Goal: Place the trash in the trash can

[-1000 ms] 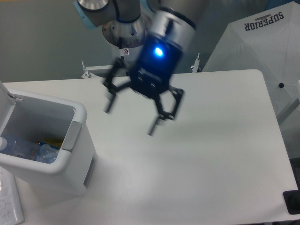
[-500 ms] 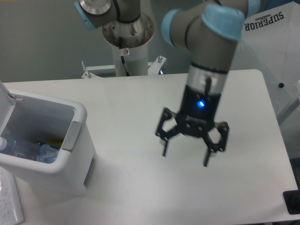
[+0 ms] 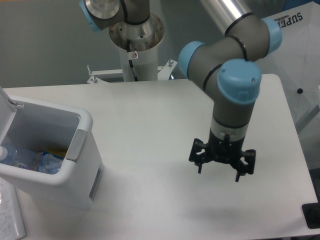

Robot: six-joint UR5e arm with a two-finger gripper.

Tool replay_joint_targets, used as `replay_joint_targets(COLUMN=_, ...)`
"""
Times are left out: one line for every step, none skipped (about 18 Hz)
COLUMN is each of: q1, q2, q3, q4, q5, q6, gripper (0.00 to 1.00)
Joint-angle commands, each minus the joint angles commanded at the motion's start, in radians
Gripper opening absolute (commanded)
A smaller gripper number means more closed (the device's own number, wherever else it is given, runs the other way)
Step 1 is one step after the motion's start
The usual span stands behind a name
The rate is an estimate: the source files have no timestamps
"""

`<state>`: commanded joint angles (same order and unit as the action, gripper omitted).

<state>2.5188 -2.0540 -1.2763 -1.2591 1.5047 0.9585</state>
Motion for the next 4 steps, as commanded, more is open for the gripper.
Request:
replay_joint_targets(q1=0.002, q2=0.002, q3=0.000, q4=-0.031, q5=0.027, q6=0.029, gripper=1.00)
replay_joint_targets(q1=0.002, q2=0.002, q3=0.000, q4=-0.057, q5=0.069, q6=0.058, gripper=1.00)
replay_joint_targets(q1=0.002, q2=0.002, q3=0.000, q4=-0.069, q5=0.106, q6=0.081, gripper=1.00)
replay_joint_targets(q1=0.002, q2=0.000, q3=-0.002, q4=-0.069, q5=0.121, q6=0.089, gripper=1.00)
